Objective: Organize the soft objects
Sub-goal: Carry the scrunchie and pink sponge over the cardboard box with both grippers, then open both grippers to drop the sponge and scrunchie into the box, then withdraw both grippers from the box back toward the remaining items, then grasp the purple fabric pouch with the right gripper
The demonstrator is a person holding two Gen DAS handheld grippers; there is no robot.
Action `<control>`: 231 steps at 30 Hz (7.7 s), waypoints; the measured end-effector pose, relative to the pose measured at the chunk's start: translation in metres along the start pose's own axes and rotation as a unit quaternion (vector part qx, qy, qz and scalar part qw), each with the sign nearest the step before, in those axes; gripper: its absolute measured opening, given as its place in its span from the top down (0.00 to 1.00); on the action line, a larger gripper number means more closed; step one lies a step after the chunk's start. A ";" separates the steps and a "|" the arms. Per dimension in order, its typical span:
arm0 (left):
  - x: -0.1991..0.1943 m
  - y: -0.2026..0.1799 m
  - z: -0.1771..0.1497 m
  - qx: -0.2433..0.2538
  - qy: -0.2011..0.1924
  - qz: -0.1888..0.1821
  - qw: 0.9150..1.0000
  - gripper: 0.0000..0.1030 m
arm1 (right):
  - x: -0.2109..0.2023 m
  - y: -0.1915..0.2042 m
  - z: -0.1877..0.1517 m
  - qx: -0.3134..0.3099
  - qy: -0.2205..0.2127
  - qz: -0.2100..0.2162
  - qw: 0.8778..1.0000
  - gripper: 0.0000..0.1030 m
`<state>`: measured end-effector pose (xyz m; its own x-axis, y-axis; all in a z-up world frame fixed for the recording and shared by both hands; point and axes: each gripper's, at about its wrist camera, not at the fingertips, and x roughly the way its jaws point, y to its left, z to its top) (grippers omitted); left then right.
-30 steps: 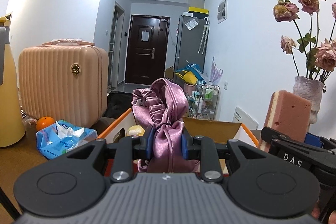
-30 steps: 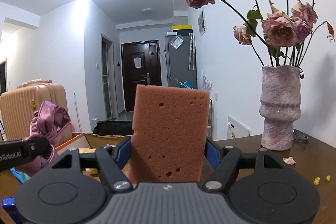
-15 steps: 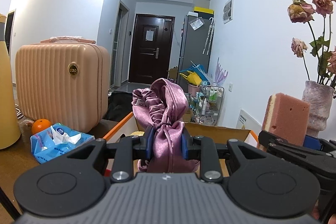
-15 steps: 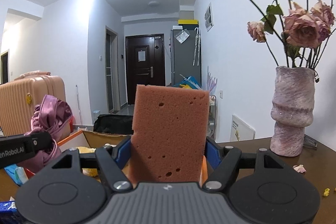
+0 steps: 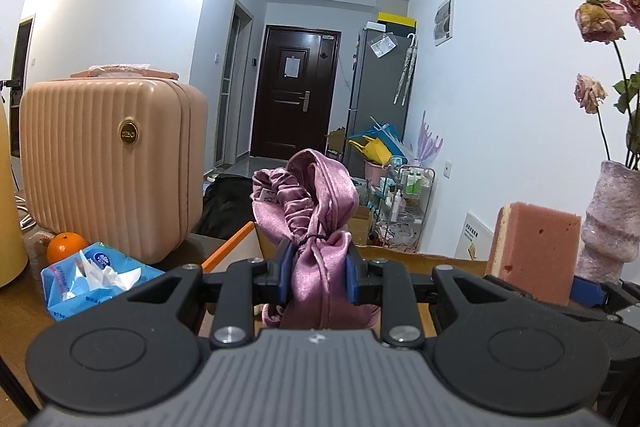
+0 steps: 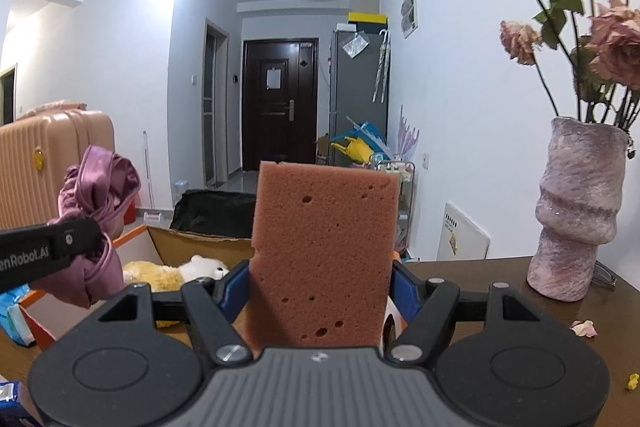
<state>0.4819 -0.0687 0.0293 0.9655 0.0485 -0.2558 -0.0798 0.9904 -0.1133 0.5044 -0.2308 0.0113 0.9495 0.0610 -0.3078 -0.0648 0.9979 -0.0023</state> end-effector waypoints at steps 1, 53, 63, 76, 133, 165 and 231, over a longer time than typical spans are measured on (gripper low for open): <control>0.003 0.000 0.000 -0.001 0.000 0.001 1.000 0.74 | 0.002 0.001 0.001 -0.003 0.002 0.000 1.000 0.32; 0.072 -0.016 -0.022 0.058 0.021 0.063 0.996 0.44 | 0.055 0.026 -0.016 -0.054 0.076 -0.003 0.996 0.19; 0.057 -0.010 -0.020 0.040 -0.016 0.094 0.995 0.00 | 0.048 0.027 -0.015 -0.057 0.059 -0.011 0.997 0.01; 0.058 -0.007 -0.020 0.034 -0.003 0.096 0.995 0.00 | 0.048 0.027 -0.016 -0.057 0.059 -0.011 0.997 0.00; -0.065 0.046 -0.041 0.043 -0.018 0.081 0.996 0.00 | -0.113 -0.012 -0.045 0.001 -0.084 0.003 0.996 0.00; -0.143 0.066 -0.066 0.059 0.005 0.056 0.997 0.00 | -0.182 -0.007 -0.081 -0.017 -0.063 0.020 0.998 0.00; -0.114 0.100 -0.071 0.048 0.076 0.044 0.995 0.00 | -0.145 -0.046 -0.078 0.057 -0.006 0.049 0.997 0.70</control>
<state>0.3461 0.0160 -0.0210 0.9062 0.1231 -0.4045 -0.1317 0.9913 0.0065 0.3457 -0.2868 -0.0186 0.9438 0.1580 -0.2903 -0.1227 0.9830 0.1362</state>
